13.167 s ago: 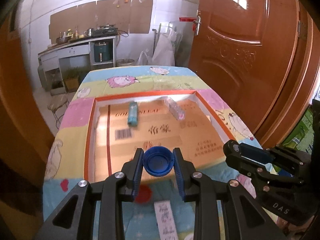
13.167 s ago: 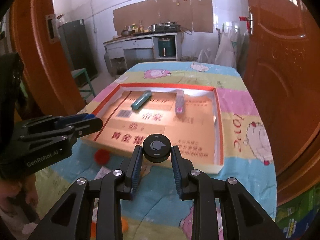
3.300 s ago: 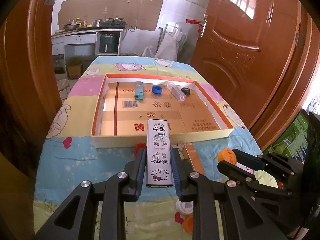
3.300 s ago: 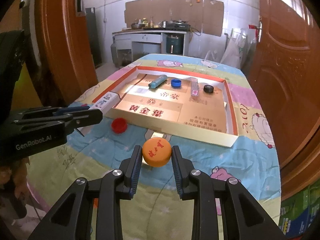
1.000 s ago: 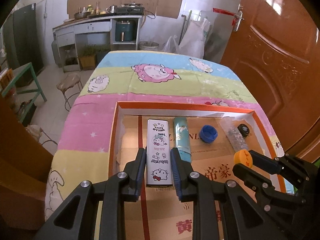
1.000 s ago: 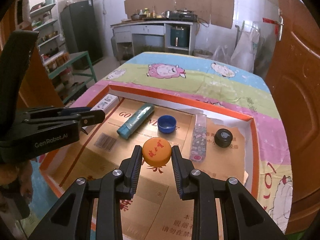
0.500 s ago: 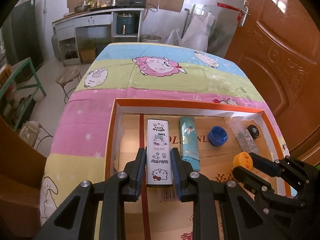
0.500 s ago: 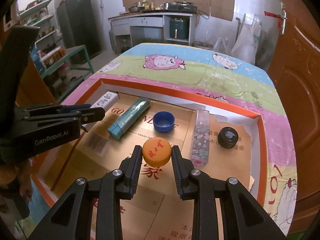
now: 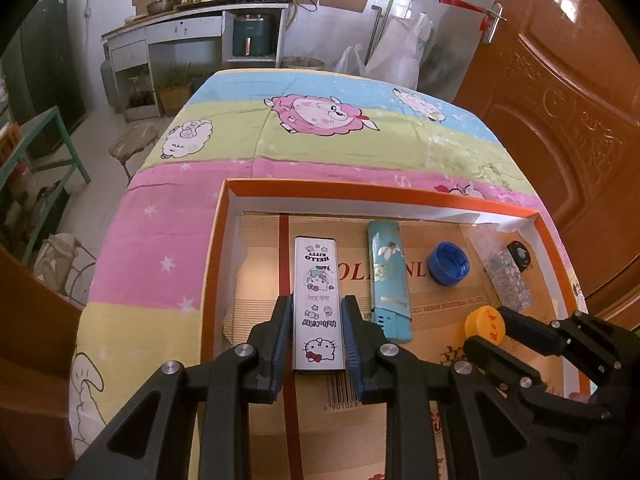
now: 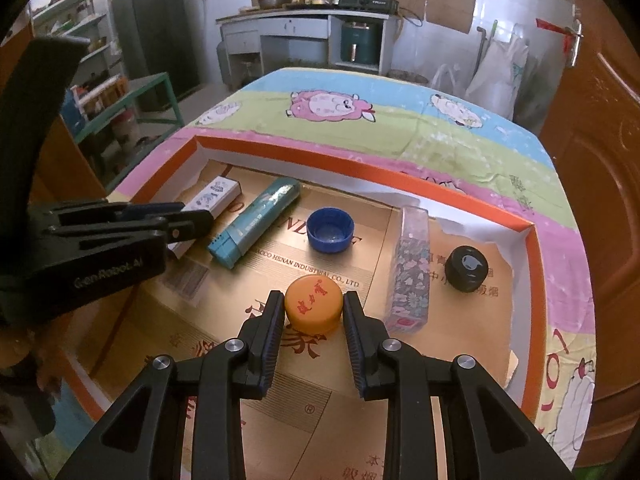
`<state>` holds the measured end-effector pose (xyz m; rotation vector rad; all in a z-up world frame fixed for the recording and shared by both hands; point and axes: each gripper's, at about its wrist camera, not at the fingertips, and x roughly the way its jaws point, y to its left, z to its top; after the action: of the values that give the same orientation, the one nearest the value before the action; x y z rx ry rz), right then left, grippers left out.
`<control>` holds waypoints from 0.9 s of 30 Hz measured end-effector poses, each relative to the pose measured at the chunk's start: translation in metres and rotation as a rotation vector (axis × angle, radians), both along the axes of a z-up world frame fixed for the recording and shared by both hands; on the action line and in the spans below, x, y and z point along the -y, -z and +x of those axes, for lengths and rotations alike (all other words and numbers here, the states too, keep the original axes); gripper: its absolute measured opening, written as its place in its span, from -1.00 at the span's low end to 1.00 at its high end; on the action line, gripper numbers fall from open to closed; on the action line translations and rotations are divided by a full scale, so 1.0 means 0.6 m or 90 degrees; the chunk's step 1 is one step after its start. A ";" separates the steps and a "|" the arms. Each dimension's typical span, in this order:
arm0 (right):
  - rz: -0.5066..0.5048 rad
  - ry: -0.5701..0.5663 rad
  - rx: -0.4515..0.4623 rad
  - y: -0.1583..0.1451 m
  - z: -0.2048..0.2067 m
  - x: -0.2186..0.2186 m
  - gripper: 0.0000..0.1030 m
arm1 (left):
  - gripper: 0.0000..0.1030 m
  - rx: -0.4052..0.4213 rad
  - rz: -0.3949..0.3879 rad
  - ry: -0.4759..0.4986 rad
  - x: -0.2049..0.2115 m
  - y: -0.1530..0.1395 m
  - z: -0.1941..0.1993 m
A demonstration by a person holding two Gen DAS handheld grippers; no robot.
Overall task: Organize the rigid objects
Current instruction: 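Carry the white box into the box lid with the left tool while the right tool carries the orange cap, then open both tools to release the white box and orange cap inside the box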
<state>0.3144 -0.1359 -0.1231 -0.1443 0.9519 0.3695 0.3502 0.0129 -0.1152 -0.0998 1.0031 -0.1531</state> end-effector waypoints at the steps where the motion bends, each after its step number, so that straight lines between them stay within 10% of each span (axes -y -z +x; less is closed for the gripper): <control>1: -0.002 0.000 -0.002 0.002 0.001 -0.001 -0.40 | -0.50 -0.002 -0.001 0.000 0.000 0.001 0.001; 27: 0.010 0.033 0.038 -0.033 -0.040 0.012 -0.09 | -0.47 0.070 -0.014 0.000 0.001 -0.062 -0.069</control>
<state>0.2903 -0.1432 -0.1032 -0.1154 0.8914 0.3229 0.3089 0.0121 -0.0779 -0.1108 0.8915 -0.1684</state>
